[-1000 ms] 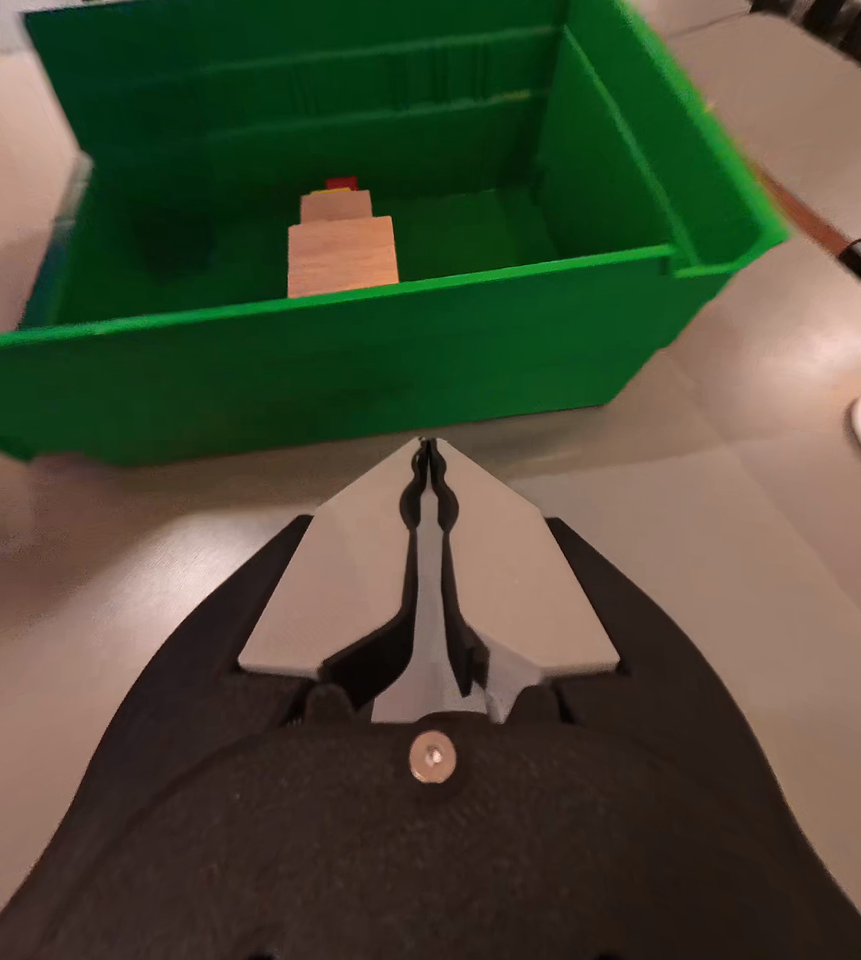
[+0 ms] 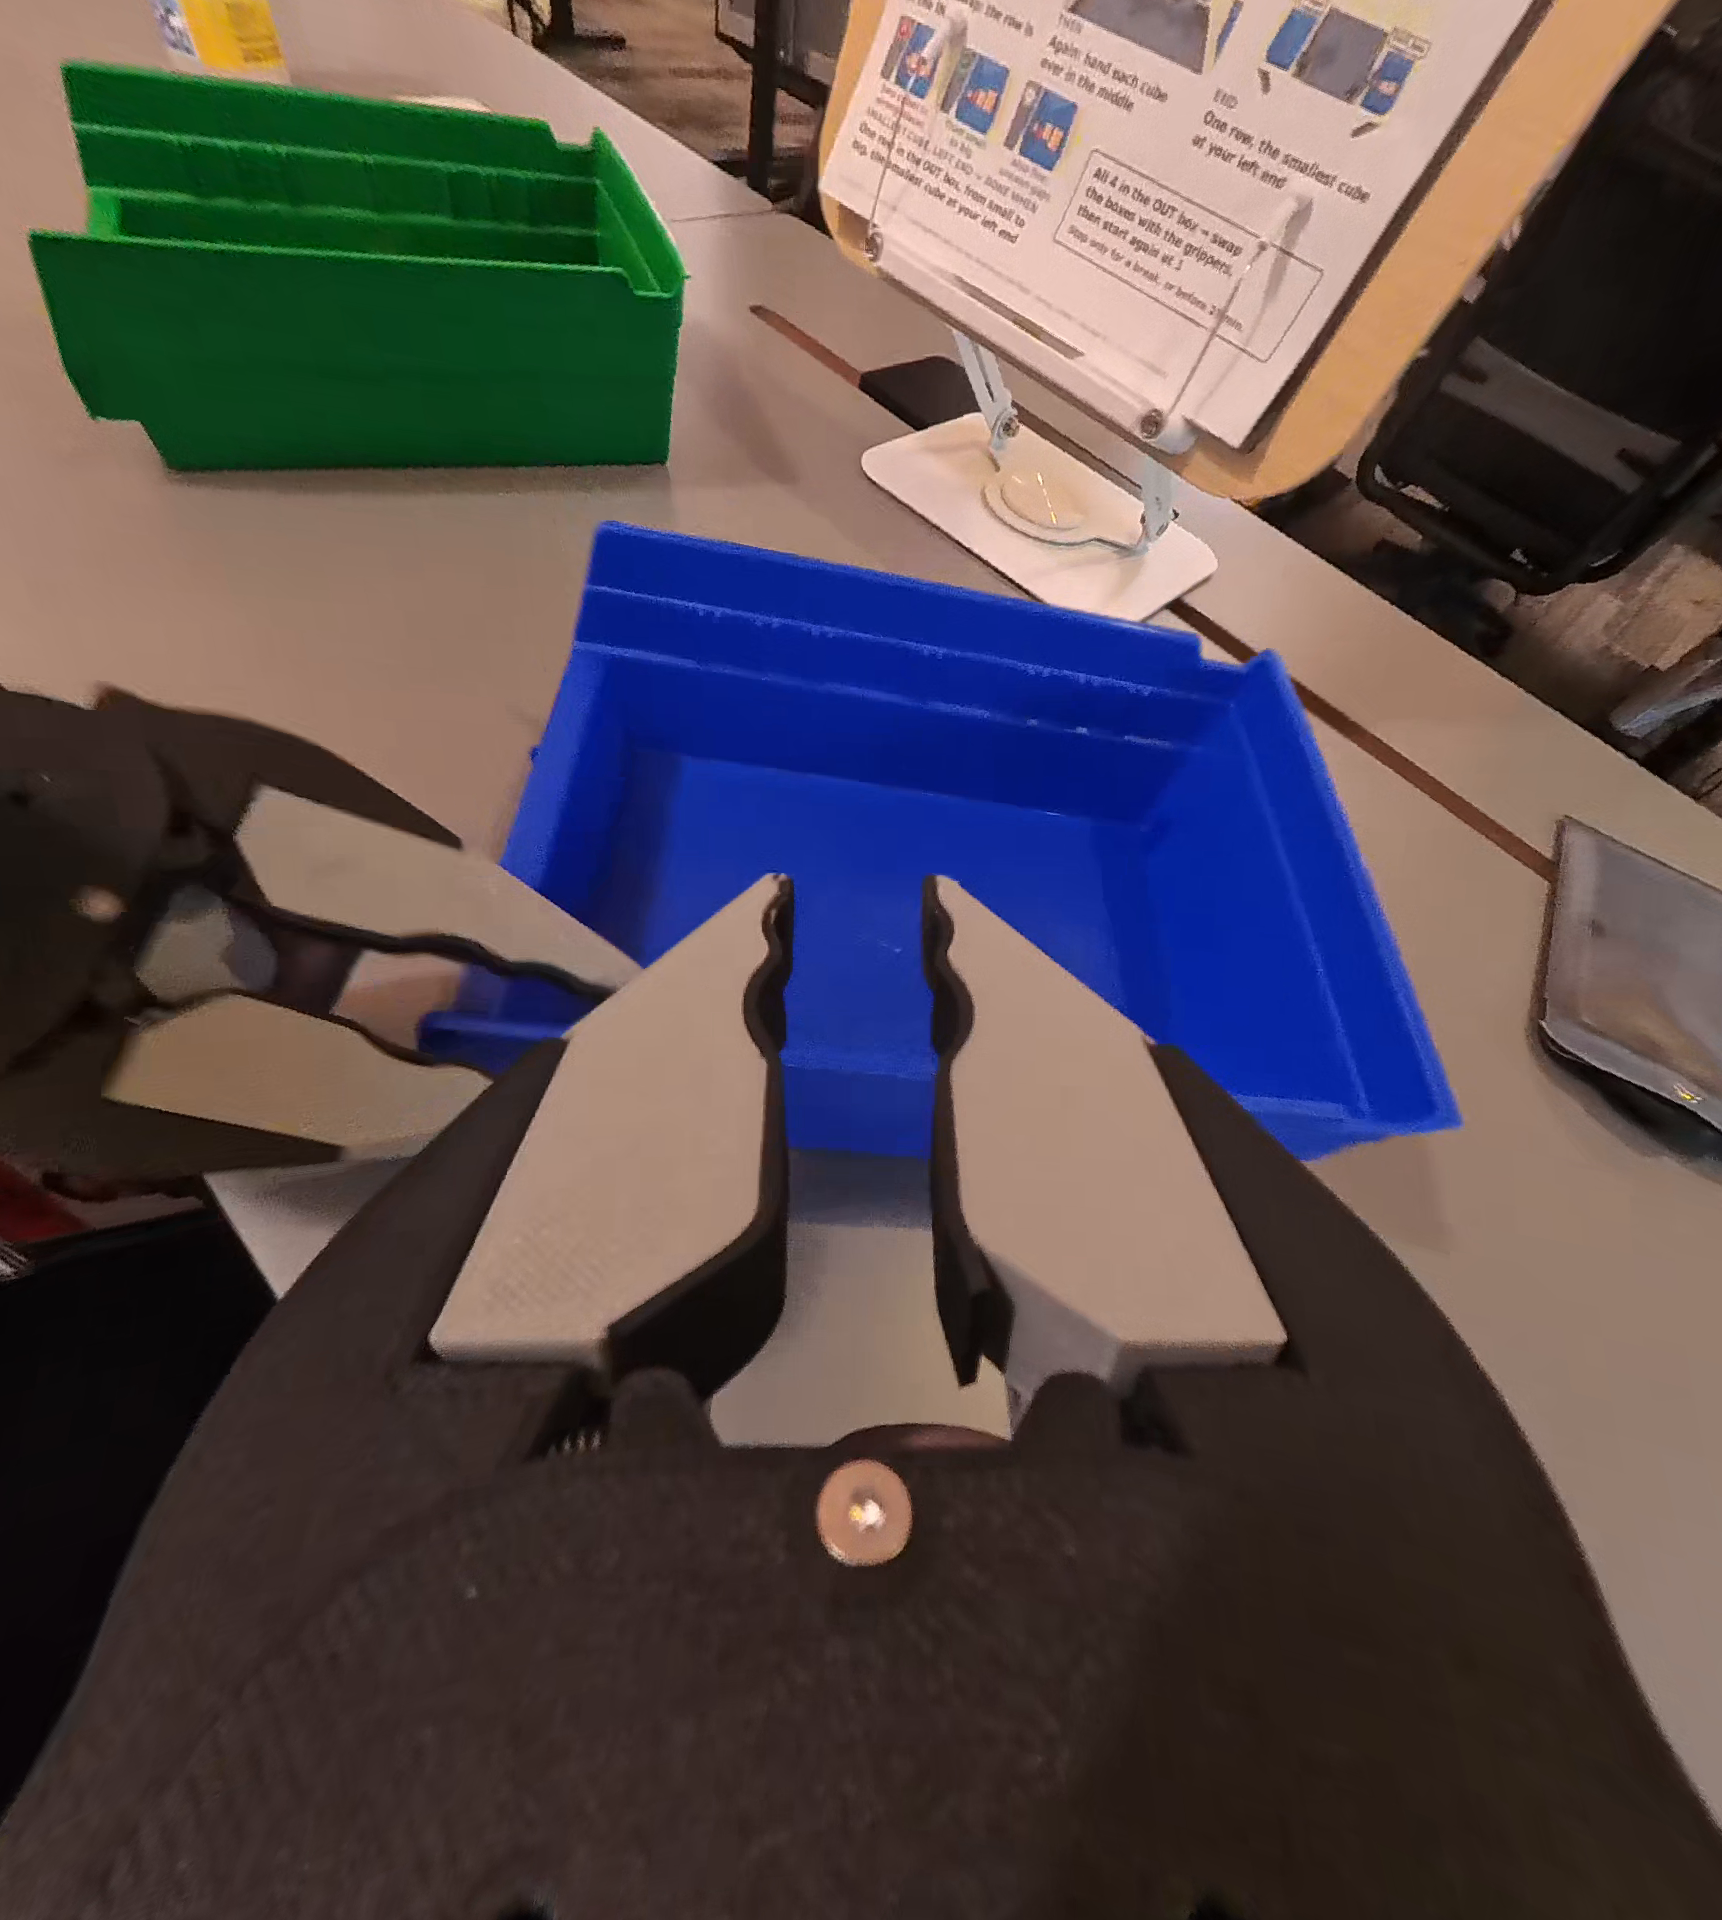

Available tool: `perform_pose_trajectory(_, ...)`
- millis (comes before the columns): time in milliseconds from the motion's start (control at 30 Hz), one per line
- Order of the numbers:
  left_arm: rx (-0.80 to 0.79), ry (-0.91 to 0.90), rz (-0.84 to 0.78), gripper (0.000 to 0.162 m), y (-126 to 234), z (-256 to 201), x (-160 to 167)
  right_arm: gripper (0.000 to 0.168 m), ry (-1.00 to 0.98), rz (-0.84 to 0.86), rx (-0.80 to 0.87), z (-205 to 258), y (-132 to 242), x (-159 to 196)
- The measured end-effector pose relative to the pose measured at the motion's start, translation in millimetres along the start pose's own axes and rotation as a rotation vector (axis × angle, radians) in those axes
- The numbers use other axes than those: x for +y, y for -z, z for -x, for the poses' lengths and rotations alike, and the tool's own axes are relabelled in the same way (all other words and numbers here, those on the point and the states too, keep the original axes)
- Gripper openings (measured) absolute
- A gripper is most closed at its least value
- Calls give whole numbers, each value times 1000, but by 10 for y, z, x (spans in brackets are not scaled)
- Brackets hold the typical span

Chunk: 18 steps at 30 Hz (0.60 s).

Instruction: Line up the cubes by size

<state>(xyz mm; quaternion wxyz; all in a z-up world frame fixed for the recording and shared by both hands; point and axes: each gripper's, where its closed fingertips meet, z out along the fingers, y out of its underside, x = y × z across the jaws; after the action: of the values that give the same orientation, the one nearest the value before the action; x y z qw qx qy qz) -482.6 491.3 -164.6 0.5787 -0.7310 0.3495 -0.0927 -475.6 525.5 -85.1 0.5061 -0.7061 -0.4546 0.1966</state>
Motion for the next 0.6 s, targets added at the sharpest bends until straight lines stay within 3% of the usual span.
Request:
perform_pose_trajectory(100, 17, 43, -100, 23, 468, 189, -213, 30, 4, 38, -51, 247, -37, 74)
perform_pose_trajectory(167, -16, 73, -108, 30, 920, 492, -150, 35, 9, 66, -150, 563, -53, 132)
perform_pose_trajectory(300, -252, 182, -76, 48, 1997, 1487, 344, 50, 71, 115, -288, 1212, -187, 244)
perform_pose_trajectory(433, -632, 153, 109, 70, 3042, 2455, 1109, 57, 183, 163, -265, 1548, -487, 331)
perform_pose_trajectory(467, -690, 144, 166, 71, 3214, 2601, 1302, 50, 213, 202, -235, 1541, -574, 387)
perform_pose_trajectory(533, -733, 160, 268, 74, 3383, 2779, 1660, 10, 279, 296, -171, 1446, -694, 526)
perform_pose_trajectory(600, -706, 211, 309, 74, 3347, 2841, 1884, 0, 304, 378, -143, 1329, -706, 660)
